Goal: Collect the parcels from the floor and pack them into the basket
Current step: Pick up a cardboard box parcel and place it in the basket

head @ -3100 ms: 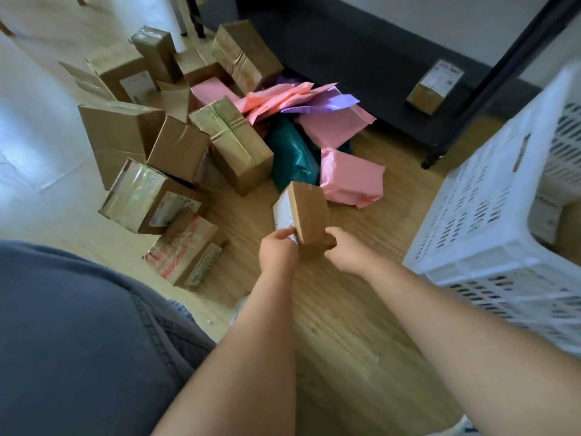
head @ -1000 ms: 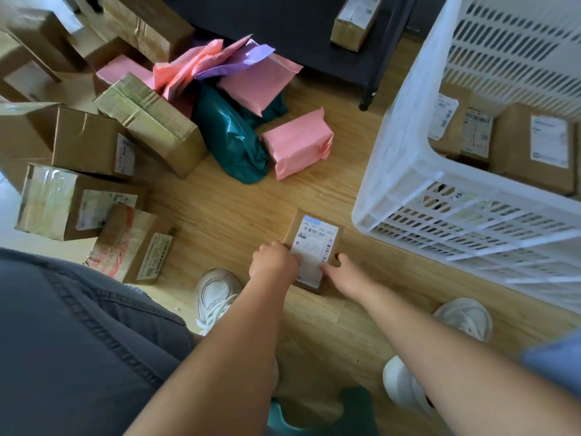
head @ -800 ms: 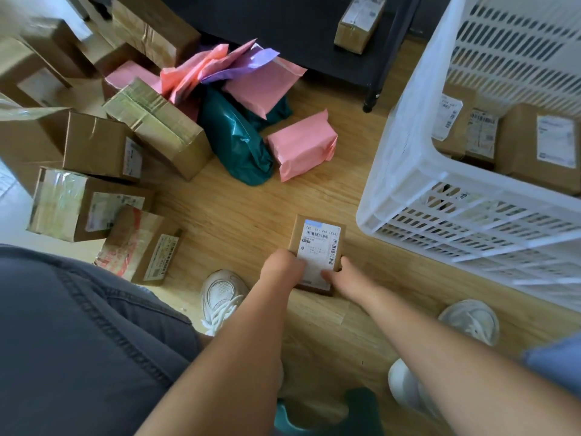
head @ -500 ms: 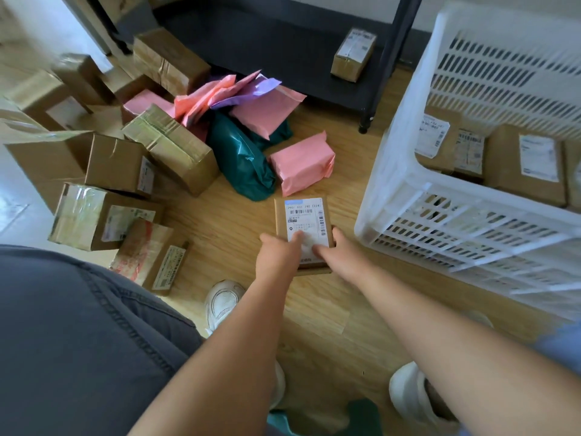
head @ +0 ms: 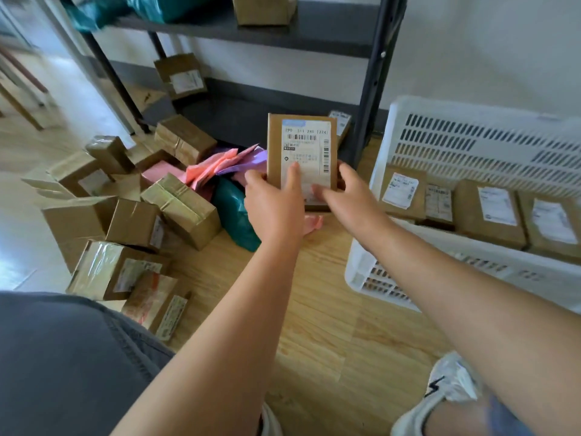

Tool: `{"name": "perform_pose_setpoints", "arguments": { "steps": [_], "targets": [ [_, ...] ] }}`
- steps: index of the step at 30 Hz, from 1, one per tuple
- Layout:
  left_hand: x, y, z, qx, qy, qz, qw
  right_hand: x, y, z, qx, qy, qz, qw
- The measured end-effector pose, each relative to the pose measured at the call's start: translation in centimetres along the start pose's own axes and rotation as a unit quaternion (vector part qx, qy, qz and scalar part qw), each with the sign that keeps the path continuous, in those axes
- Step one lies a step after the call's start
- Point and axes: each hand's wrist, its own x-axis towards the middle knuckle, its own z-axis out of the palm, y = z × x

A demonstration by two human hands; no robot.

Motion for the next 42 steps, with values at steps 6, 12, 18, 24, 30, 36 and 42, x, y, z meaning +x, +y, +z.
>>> {"name": "perform_pose_setpoints", "arguments": {
  "steps": [6, 12, 18, 24, 30, 36, 42],
  "targets": [
    [-1.1, 6.3, 3.0, -0.034, -0.042, 0.091, 0.994, 1.2, -2.5, -6.9, -0.01, 0.055, -0.024, 0.998],
    [-2.7, 9.6, 7.4, 0.006, -0.189, 0.158, 0.969, 1.5, -2.0, -15.6, -0.096, 0.083, -0.01, 0.992],
    [-4.5, 10.3, 12.8, 0.125, -0.32, 0.169, 0.924, 1.3, 0.8, -22.5, -0.15, 0.058, 0.062, 0.985],
    [-5.9, 9.1, 17.2, 0.202, -0.403, 0.116, 0.885, 2.1, 5.5, -25.7, -0.117, 0.021, 0.152, 0.981],
    [-7.9, 7.8, 22.1, 0.181, -0.491, 0.045, 0.851, 2.7, 10.0, -29.7, -0.118, -0.027, 0.235, 0.964],
    [-11.2, 6.7, 27.9, 0.189, -0.547, -0.011, 0.815, 2.5, 15.2, -34.2, -0.133, -0.012, 0.329, 0.935],
    [-14.3, 5.0, 32.1, 0.284, -0.629, -0.028, 0.723, 1.3, 20.1, -36.9, -0.163, -0.039, 0.409, 0.897]
  ]
}}
